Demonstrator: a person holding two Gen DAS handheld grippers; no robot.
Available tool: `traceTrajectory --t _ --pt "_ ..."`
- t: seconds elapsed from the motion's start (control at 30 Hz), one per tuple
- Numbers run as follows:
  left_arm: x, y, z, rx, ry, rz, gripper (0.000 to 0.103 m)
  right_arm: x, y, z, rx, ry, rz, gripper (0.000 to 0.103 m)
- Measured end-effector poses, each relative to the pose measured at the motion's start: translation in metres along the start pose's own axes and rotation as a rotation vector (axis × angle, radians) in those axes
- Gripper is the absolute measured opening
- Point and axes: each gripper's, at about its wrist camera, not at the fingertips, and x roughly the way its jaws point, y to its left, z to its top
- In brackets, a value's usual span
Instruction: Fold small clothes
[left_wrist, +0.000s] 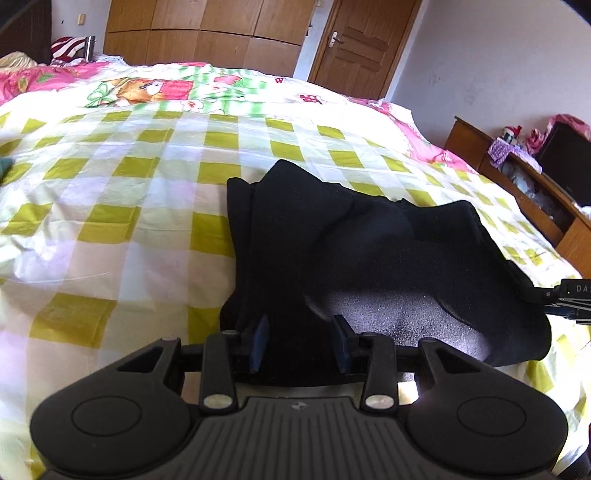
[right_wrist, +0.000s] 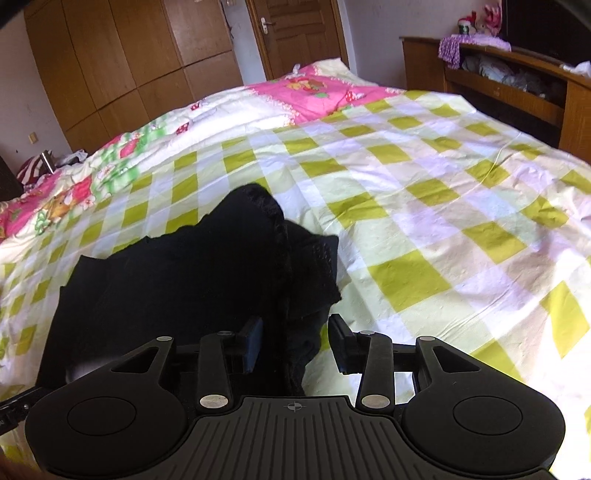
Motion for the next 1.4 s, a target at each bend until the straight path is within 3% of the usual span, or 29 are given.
traceTrajectory --t 0.07,0.17,0.27,0.4,0.43,0.5,0.57,0.83,0.9,0.97,1.07,1.2,1.4 --pt "-0.007 0.005 -0.003 -0.045 -0.029 0.005 0.051 -0.014 0.009 0.006 -0.053 -0.066 -0.008 0.041" --pt "-0.020 0.002 -0.012 -0.054 -0.089 0.063 0.053 -0.017 0.035 0.011 -0.112 -0.069 0.075 0.041" --pt "-0.020 0.007 -0.019 -0.092 -0.069 0.095 0.064 0.000 0.079 0.013 -0.180 -0.001 0.213 0.044" --pt "0.003 0.008 -0.024 -0.098 -0.008 0.106 0.064 0.027 0.159 0.011 -0.336 0.075 0.340 0.051" --pt "0.005 0.007 -0.024 -0.104 -0.007 0.102 0.064 0.037 0.180 0.011 -0.370 0.108 0.369 0.057" --pt "0.005 0.008 -0.025 -0.127 -0.014 0.089 0.068 0.057 0.212 0.012 -0.392 0.175 0.401 0.059" --pt "0.003 0.014 -0.028 -0.163 -0.027 0.065 0.068 0.080 0.247 0.010 -0.428 0.254 0.388 0.059" --pt "0.010 0.011 -0.027 -0.170 -0.051 0.055 0.068 0.135 0.313 -0.014 -0.586 0.337 0.149 0.062" --pt "0.015 0.016 -0.027 -0.188 -0.043 0.050 0.066 0.141 0.312 -0.017 -0.593 0.325 0.115 0.056" --pt "0.014 0.023 -0.027 -0.223 -0.050 0.013 0.066 0.142 0.307 -0.013 -0.576 0.332 0.131 0.040" --pt "0.009 0.025 -0.024 -0.241 -0.067 0.009 0.051 0.133 0.297 0.000 -0.524 0.341 0.183 0.023" --pt "-0.010 0.013 -0.017 -0.219 -0.118 -0.024 0.039 0.104 0.265 0.029 -0.385 0.297 0.295 0.018" --pt "-0.039 -0.049 0.010 -0.040 -0.224 -0.136 0.037 0.042 0.169 0.083 -0.185 0.147 0.407 0.018"
